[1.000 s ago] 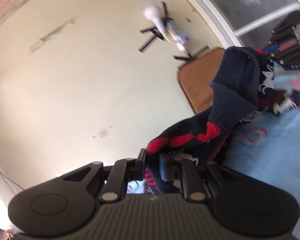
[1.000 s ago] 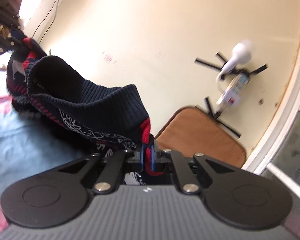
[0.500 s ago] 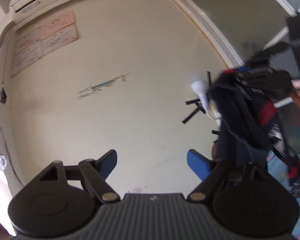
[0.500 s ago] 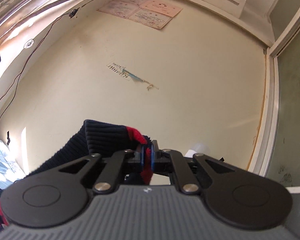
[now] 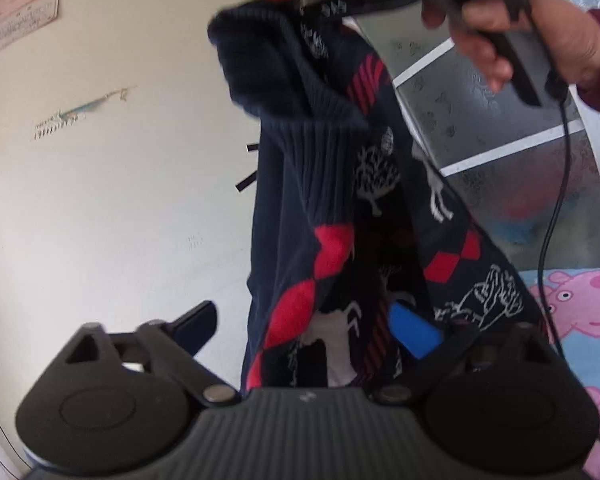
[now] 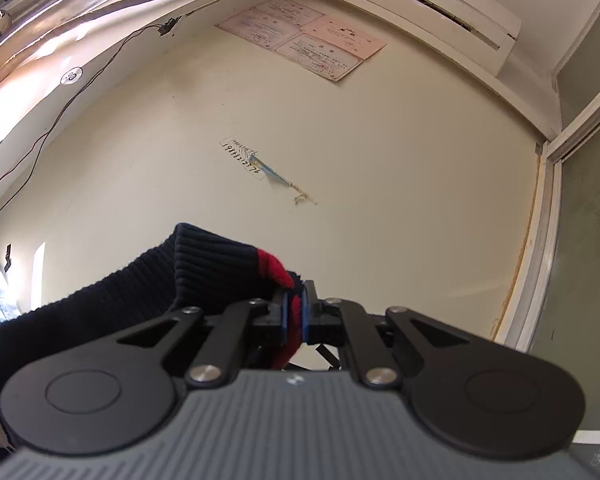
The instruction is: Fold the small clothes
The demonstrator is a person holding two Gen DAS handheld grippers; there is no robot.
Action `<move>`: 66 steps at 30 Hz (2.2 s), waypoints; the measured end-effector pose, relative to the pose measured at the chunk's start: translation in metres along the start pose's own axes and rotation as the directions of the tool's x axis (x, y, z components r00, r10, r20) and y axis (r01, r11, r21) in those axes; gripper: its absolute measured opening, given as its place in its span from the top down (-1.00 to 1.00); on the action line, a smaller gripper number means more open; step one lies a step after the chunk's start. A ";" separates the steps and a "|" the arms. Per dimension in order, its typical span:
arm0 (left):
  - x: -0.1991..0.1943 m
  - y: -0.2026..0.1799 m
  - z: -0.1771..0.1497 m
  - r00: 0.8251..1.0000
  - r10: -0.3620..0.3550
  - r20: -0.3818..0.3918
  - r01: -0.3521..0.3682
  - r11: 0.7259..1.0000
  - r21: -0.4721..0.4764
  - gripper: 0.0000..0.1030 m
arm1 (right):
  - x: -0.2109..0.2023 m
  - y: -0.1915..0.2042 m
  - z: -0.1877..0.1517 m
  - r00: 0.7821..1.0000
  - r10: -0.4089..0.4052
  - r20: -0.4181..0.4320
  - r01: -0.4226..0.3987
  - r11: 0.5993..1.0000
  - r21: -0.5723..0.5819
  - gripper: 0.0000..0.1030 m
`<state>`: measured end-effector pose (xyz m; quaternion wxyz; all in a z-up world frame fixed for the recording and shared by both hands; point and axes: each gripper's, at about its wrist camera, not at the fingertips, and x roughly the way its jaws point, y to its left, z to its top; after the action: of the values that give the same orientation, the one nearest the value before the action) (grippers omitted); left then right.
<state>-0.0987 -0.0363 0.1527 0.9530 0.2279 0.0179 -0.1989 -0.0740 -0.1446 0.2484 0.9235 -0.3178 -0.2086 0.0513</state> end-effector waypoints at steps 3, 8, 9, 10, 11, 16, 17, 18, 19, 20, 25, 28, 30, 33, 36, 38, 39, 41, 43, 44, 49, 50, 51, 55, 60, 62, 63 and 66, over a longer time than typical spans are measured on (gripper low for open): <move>0.014 0.007 -0.008 0.998 0.039 -0.057 -0.040 0.999 -0.007 0.86 | -0.001 -0.007 0.007 1.000 -0.015 0.017 0.015 1.000 0.002 0.82; -0.026 0.061 0.013 0.974 0.221 0.046 -0.213 0.969 -0.128 0.86 | -0.005 -0.027 0.019 0.997 -0.052 0.050 0.051 0.998 0.020 0.82; -0.037 0.072 0.020 0.960 0.271 0.070 -0.260 0.955 -0.143 0.86 | -0.006 -0.032 0.023 0.997 -0.059 0.057 0.057 0.998 0.031 0.82; -0.048 0.082 0.027 0.943 0.320 0.093 -0.304 0.940 -0.154 0.86 | -0.007 -0.038 0.027 0.996 -0.065 0.067 0.062 0.997 0.048 0.82; -0.060 0.092 0.036 0.921 0.373 0.114 -0.353 0.922 -0.162 0.86 | -0.009 -0.045 0.033 0.994 -0.070 0.079 0.065 0.996 0.067 0.82; -0.111 0.120 0.078 0.845 0.495 0.205 -0.459 0.866 -0.200 0.86 | -0.014 -0.066 0.055 0.989 -0.076 0.128 0.063 0.993 0.104 0.82; -0.120 0.120 0.086 0.817 0.524 0.239 -0.489 0.851 -0.193 0.86 | -0.016 -0.070 0.059 0.987 -0.076 0.141 0.060 0.992 0.115 0.82; -0.126 0.119 0.093 0.796 0.542 0.268 -0.509 0.840 -0.186 0.86 | -0.017 -0.075 0.065 0.985 -0.075 0.152 0.055 0.990 0.131 0.82; -0.132 0.118 0.098 0.780 0.556 0.288 -0.524 0.831 -0.184 0.86 | -0.017 -0.079 0.068 0.984 -0.076 0.158 0.054 0.988 0.143 0.82; -0.135 0.118 0.102 0.773 0.559 0.301 -0.529 0.829 -0.182 0.86 | -0.017 -0.082 0.071 0.984 -0.075 0.160 0.049 0.986 0.159 0.82; -0.100 0.119 0.091 0.814 0.536 0.225 -0.515 0.844 -0.149 0.85 | 0.005 -0.083 0.049 0.996 0.014 0.084 -0.034 0.970 0.239 0.82; -0.049 0.132 0.063 0.878 0.475 0.056 -0.463 0.874 -0.146 0.85 | 0.037 -0.055 0.005 0.995 0.098 -0.022 -0.088 0.958 0.275 0.82; -0.011 0.134 0.029 0.895 0.441 -0.063 -0.445 0.882 -0.154 0.85 | 0.067 -0.024 -0.039 0.978 0.173 -0.117 -0.128 0.940 0.316 0.82; 0.064 0.143 -0.035 0.873 0.398 -0.281 -0.453 0.876 -0.167 0.85 | 0.113 0.027 -0.105 0.931 0.276 -0.240 -0.168 0.905 0.391 0.82; 0.145 0.162 -0.102 0.797 0.335 -0.502 -0.488 0.847 -0.211 0.85 | 0.169 0.097 -0.183 0.841 0.399 -0.366 -0.179 0.842 0.509 0.82; 0.192 0.163 -0.152 0.723 0.311 -0.617 -0.531 0.822 -0.208 0.85 | 0.200 0.147 -0.228 0.767 0.469 -0.438 -0.180 0.812 0.555 0.79; 0.207 0.163 -0.171 0.694 0.302 -0.654 -0.547 0.811 -0.206 0.85 | 0.211 0.167 -0.246 0.721 0.500 -0.480 -0.178 0.803 0.569 0.75; 0.234 0.172 -0.211 0.638 0.252 -0.727 -0.575 0.784 -0.233 0.85 | 0.223 0.196 -0.279 0.631 0.531 -0.565 -0.145 0.797 0.587 0.71; 0.236 0.170 -0.234 0.639 0.248 -0.728 -0.592 0.763 -0.259 0.84 | 0.216 0.195 -0.295 0.584 0.579 -0.568 -0.135 0.760 0.636 0.57; 0.234 0.167 -0.237 0.651 0.242 -0.720 -0.580 0.770 -0.265 0.84 | 0.205 0.183 -0.300 0.571 0.611 -0.548 -0.130 0.727 0.675 0.49; 0.238 0.178 -0.234 0.674 0.228 -0.703 -0.566 0.771 -0.293 0.83 | 0.141 0.135 -0.283 0.562 0.686 -0.462 -0.104 0.613 0.783 0.03; 0.237 0.183 -0.229 0.677 0.224 -0.701 -0.565 0.769 -0.300 0.83 | 0.128 0.134 -0.277 0.562 0.693 -0.453 -0.116 0.608 0.786 0.01; 0.237 0.187 -0.216 0.681 0.222 -0.698 -0.562 0.769 -0.303 0.83 | 0.112 0.133 -0.263 0.561 0.698 -0.445 -0.135 0.607 0.783 -0.06; 0.238 0.188 -0.213 0.678 0.226 -0.700 -0.561 0.774 -0.294 0.83 | 0.065 0.155 -0.236 0.527 0.720 -0.452 -0.212 0.626 0.750 -0.13; 0.240 0.183 -0.211 0.664 0.240 -0.708 -0.563 0.784 -0.263 0.83 | 0.049 0.187 -0.240 0.446 0.726 -0.523 -0.252 0.663 0.705 0.24; 0.242 0.182 -0.211 0.659 0.247 -0.711 -0.562 0.789 -0.247 0.83 | 0.054 0.169 -0.238 0.467 0.701 -0.539 -0.227 0.684 0.693 0.78; 0.243 0.181 -0.210 0.655 0.251 -0.712 -0.562 0.792 -0.238 0.83 | 0.057 0.154 -0.236 0.507 0.661 -0.553 -0.198 0.714 0.671 0.80; 0.246 0.178 -0.209 0.645 0.265 -0.717 -0.562 0.800 -0.210 0.82 | 0.069 0.086 -0.239 0.606 0.448 -0.657 -0.074 0.854 0.515 0.80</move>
<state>0.2090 0.1103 0.0109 0.9289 0.0727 0.3385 0.1317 0.0922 -0.1958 0.0502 0.9518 -0.1214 0.2641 0.0974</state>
